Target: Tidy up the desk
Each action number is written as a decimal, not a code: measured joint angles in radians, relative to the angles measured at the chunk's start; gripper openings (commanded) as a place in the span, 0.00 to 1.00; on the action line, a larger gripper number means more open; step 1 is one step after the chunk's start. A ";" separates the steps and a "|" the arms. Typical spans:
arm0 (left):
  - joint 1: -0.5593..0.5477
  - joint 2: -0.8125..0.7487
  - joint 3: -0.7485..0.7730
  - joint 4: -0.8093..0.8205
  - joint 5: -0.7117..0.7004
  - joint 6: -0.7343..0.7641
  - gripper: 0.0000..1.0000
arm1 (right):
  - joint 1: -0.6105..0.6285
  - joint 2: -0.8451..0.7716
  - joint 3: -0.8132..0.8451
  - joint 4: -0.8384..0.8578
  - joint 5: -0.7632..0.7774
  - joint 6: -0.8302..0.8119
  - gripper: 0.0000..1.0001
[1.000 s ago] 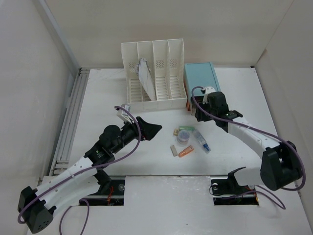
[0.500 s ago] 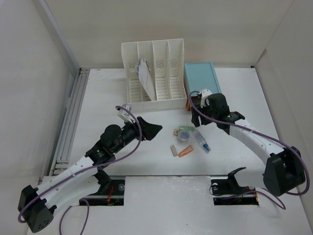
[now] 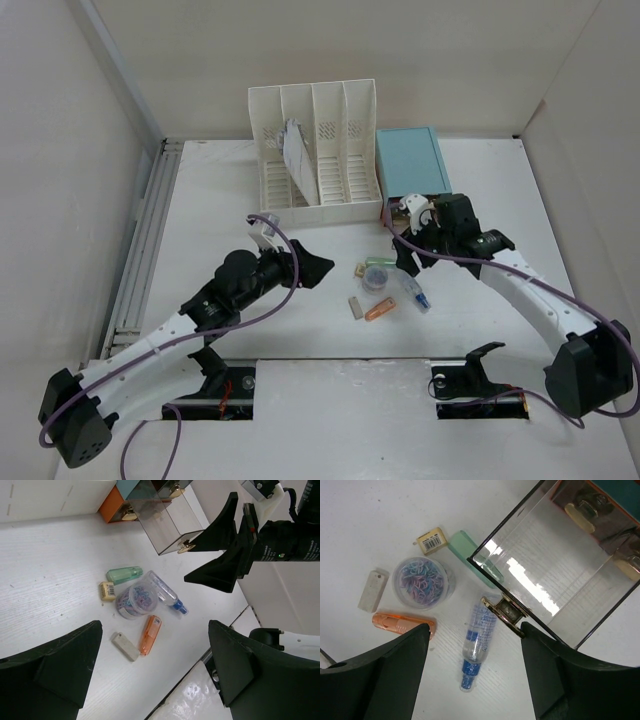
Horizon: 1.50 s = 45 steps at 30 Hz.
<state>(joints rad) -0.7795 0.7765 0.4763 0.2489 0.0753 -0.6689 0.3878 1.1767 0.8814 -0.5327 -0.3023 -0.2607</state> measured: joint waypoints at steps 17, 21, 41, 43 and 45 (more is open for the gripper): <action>0.000 -0.047 0.025 -0.044 -0.002 0.023 0.84 | -0.061 0.064 0.036 0.026 -0.002 0.093 0.78; 0.000 -0.067 0.030 -0.060 -0.005 0.025 0.84 | -0.091 0.127 0.059 0.086 -0.018 0.117 0.82; 0.000 -0.106 0.042 -0.103 -0.027 0.029 0.84 | -0.124 0.066 0.027 0.065 -0.141 0.105 0.88; 0.000 -0.107 0.050 -0.105 -0.029 0.032 0.84 | -0.125 0.046 0.017 0.057 -0.143 0.117 0.88; 0.000 -0.107 0.057 -0.105 -0.031 0.033 0.84 | -0.125 0.043 0.017 0.053 -0.135 0.132 0.88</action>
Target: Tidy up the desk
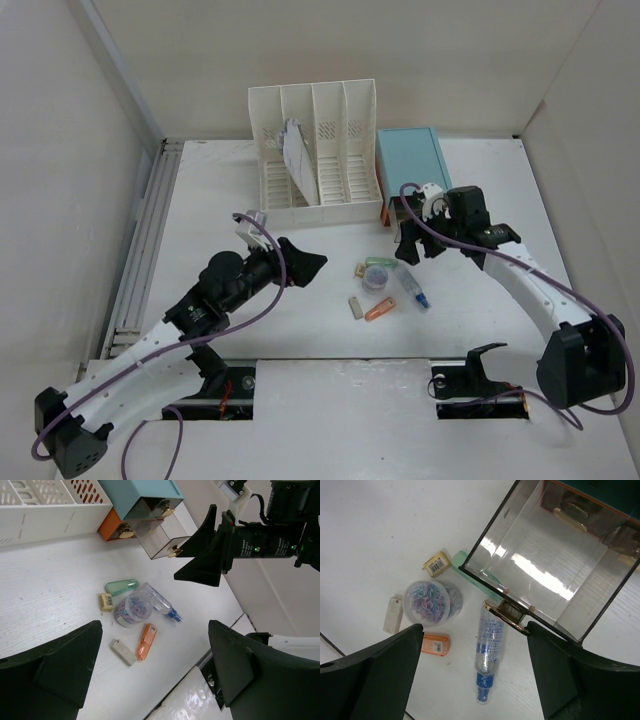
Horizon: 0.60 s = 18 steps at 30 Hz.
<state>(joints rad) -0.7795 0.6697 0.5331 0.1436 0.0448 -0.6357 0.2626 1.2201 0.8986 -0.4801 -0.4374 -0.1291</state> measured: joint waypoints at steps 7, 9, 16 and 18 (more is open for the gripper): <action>0.000 -0.006 0.014 -0.011 -0.001 0.000 0.84 | 0.002 0.020 0.001 0.018 0.063 0.068 0.88; 0.000 -0.014 0.016 -0.017 -0.001 0.000 0.84 | 0.007 0.047 0.002 0.024 0.085 0.100 0.88; 0.000 -0.038 0.026 -0.038 -0.006 0.003 0.84 | 0.014 0.133 0.003 0.023 0.159 0.150 0.88; 0.000 -0.040 0.032 -0.046 -0.008 0.005 0.84 | 0.014 0.140 0.003 0.023 0.177 0.155 0.88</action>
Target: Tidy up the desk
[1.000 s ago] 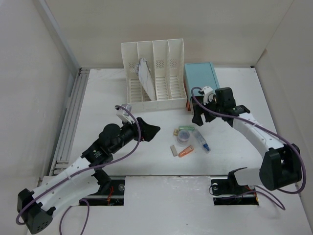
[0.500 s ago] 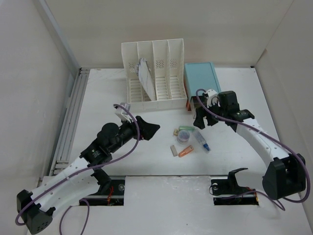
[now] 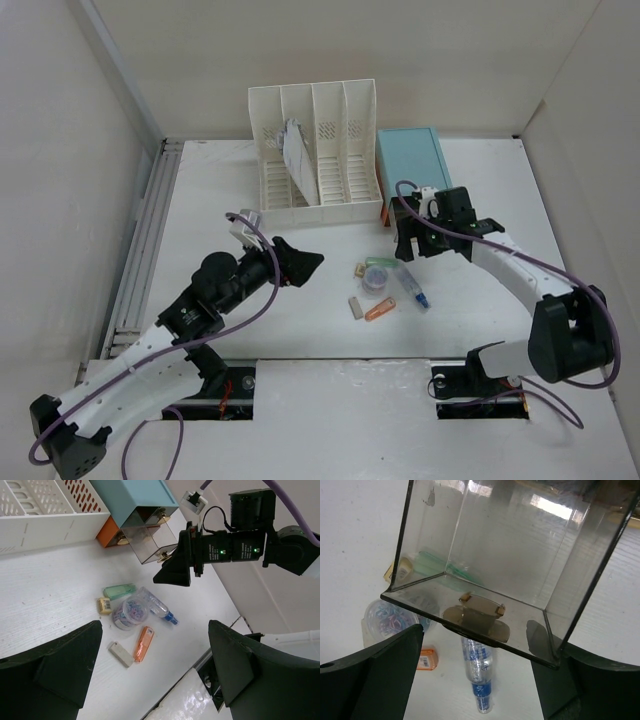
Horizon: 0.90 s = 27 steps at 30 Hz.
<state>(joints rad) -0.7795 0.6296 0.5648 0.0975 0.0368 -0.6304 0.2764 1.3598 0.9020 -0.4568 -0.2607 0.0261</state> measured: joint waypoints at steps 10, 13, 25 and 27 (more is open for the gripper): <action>0.000 -0.010 0.007 -0.004 -0.010 0.002 0.84 | 0.000 -0.134 0.000 -0.011 0.013 -0.004 0.88; 0.000 -0.008 0.008 -0.005 -0.010 0.003 0.84 | 0.000 -0.171 0.000 -0.023 -0.002 -0.013 0.88; 0.000 0.069 0.009 0.024 0.010 0.015 0.70 | 0.016 -0.303 0.052 -0.091 -0.138 -0.199 0.04; -0.002 0.127 0.009 0.041 0.020 0.021 0.52 | 0.032 -0.316 0.094 -0.084 -0.172 -0.291 0.01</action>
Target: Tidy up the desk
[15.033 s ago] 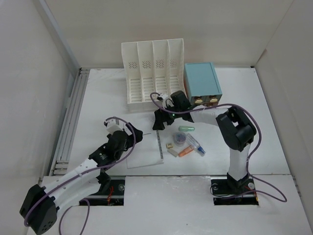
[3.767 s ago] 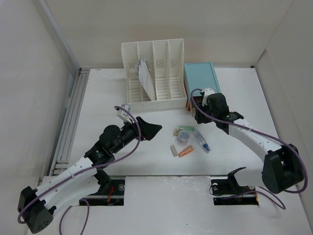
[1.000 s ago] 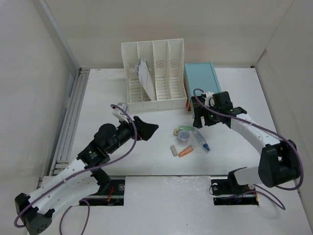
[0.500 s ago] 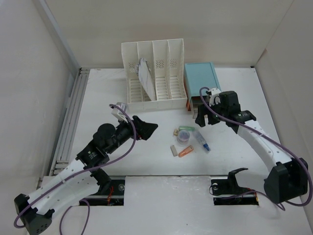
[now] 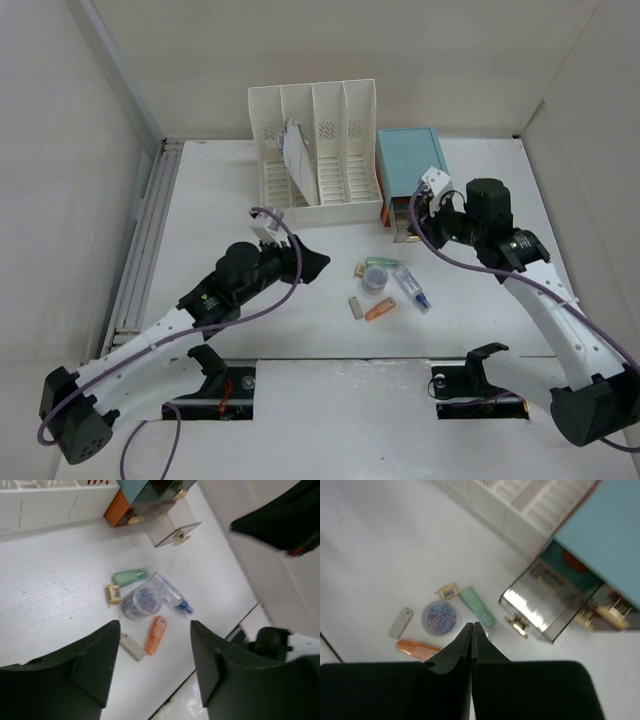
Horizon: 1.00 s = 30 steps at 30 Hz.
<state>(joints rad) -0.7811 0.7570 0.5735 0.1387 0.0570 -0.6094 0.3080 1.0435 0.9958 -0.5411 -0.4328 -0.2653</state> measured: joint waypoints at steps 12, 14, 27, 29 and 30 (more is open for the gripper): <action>-0.148 0.309 0.105 -0.045 -0.061 0.078 0.68 | 0.111 0.084 0.083 -0.024 -0.240 -0.449 1.00; -0.153 0.293 0.097 -0.038 -0.084 0.077 0.69 | 0.148 0.107 0.046 -0.069 -0.264 -0.569 1.00; -0.154 0.016 -0.040 -0.035 -0.150 0.010 0.69 | 0.268 0.390 0.047 -0.199 -0.264 -0.916 0.94; -0.154 -0.008 -0.041 -0.040 -0.150 0.006 0.69 | 0.268 0.436 0.054 -0.192 -0.249 -0.916 0.94; -0.154 -0.018 -0.042 -0.042 -0.150 0.005 0.69 | 0.268 0.453 0.056 -0.183 -0.238 -0.913 0.93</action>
<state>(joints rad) -0.9348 0.7395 0.5312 0.0963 -0.0929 -0.6041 0.5758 1.4967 1.0519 -0.7242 -0.6708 -1.1786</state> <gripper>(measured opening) 0.691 0.948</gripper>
